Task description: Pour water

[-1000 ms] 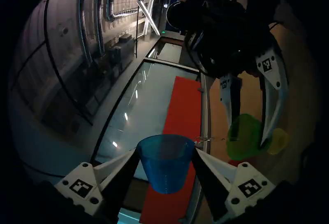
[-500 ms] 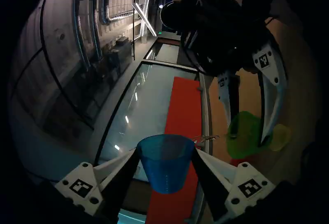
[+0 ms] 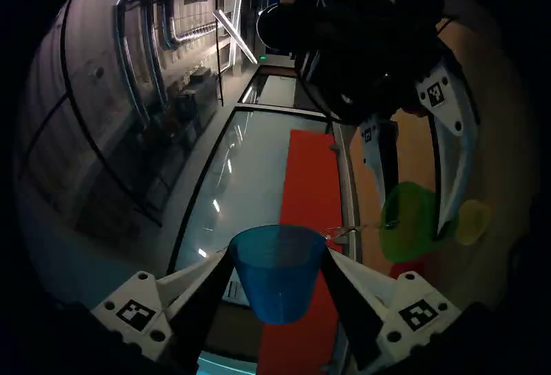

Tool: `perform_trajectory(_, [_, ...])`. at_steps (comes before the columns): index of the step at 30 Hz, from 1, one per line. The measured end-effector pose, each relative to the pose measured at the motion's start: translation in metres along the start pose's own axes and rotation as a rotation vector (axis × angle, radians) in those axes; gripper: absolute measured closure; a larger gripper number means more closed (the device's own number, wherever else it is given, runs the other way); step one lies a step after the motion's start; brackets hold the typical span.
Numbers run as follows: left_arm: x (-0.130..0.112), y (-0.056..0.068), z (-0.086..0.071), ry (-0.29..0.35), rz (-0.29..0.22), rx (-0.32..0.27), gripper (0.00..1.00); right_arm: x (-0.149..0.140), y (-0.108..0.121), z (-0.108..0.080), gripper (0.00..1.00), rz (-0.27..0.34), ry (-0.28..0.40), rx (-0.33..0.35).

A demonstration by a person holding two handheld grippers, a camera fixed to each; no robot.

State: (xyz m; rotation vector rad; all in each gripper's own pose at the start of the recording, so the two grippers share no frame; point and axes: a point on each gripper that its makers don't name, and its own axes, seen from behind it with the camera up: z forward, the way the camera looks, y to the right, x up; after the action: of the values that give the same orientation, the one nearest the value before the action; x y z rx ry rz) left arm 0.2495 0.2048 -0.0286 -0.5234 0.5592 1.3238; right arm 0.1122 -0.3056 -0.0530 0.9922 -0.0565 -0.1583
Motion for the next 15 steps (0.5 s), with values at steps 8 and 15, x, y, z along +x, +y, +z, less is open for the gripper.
perform_trajectory(8, [0.0023,-0.0009,0.0001,0.006,0.035,0.005,0.13,0.0017,0.0006,-0.0004,0.10,0.000,0.003,-0.003])
perform_trajectory(15, [0.0049,-0.0076,-0.0013,0.009,0.072,0.012,0.13,0.0045,0.0004,-0.0006,0.10,-0.002,0.007,-0.005])
